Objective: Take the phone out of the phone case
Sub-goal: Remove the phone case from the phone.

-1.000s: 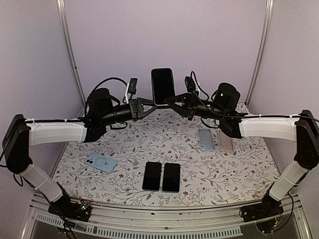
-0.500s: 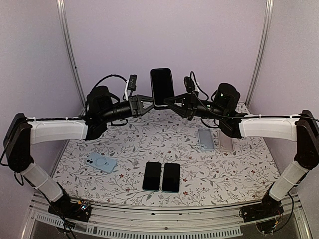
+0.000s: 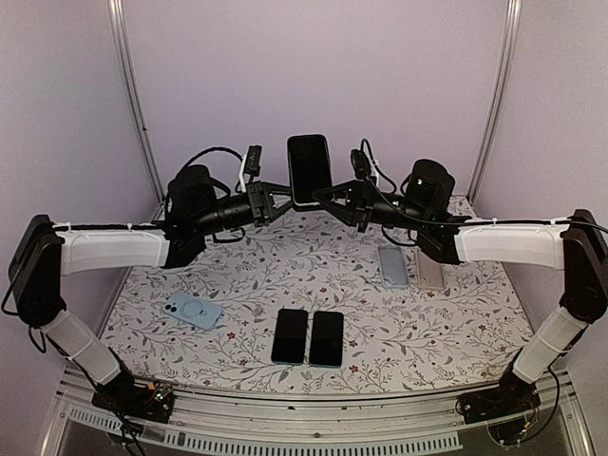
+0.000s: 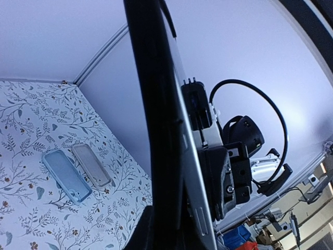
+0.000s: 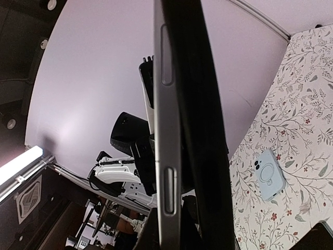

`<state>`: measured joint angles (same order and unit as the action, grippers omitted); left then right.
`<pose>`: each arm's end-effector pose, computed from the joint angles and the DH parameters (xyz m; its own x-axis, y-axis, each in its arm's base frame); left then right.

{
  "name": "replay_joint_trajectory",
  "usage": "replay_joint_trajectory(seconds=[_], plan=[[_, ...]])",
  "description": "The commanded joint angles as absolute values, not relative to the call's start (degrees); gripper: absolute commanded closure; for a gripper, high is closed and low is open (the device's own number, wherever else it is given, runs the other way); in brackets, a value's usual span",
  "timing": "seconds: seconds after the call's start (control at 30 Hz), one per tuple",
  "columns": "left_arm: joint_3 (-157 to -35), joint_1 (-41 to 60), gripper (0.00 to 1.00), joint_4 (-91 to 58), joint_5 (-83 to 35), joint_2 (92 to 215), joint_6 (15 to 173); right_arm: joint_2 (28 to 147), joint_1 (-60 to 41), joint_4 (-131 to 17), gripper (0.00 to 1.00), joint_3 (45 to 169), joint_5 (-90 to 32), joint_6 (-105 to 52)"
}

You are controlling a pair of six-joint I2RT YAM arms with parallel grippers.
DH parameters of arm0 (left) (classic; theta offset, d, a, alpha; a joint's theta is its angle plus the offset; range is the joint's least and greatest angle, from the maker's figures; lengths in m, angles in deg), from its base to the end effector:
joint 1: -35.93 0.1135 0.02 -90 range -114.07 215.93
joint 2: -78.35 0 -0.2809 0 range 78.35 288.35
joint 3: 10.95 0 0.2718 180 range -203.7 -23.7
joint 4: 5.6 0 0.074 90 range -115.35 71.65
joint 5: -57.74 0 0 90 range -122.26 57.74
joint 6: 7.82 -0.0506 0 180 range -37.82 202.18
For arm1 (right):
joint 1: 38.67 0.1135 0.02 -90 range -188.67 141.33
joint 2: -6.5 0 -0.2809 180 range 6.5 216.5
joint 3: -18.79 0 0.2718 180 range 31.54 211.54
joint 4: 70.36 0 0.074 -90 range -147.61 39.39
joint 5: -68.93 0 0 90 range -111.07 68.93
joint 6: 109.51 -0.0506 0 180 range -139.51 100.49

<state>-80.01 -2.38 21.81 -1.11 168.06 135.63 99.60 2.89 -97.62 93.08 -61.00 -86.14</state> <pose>0.2893 -0.2619 0.3124 -0.6950 -0.3271 -0.6403 0.6302 0.1517 -0.7615 0.2808 0.2924 0.3229 -0.8595 0.1788 -0.4789 -0.4912 -0.0290 0.8706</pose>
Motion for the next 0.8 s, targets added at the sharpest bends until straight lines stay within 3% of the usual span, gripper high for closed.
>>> replay_joint_trajectory(seconds=[0.0,0.17,0.77], plan=[[-81.93,-1.39,1.0,22.25,-7.31,167.85,136.12,100.21,3.52,-96.64,1.0,94.08,-62.86,-85.43],[-81.31,-1.09,1.0,14.92,-14.03,167.01,132.59,99.74,3.52,-96.02,1.0,94.1,-62.91,-85.06],[-80.22,0.31,1.0,10.11,-22.92,166.68,129.82,98.49,3.52,-94.1,1.0,93.12,-63.5,-84.31]])
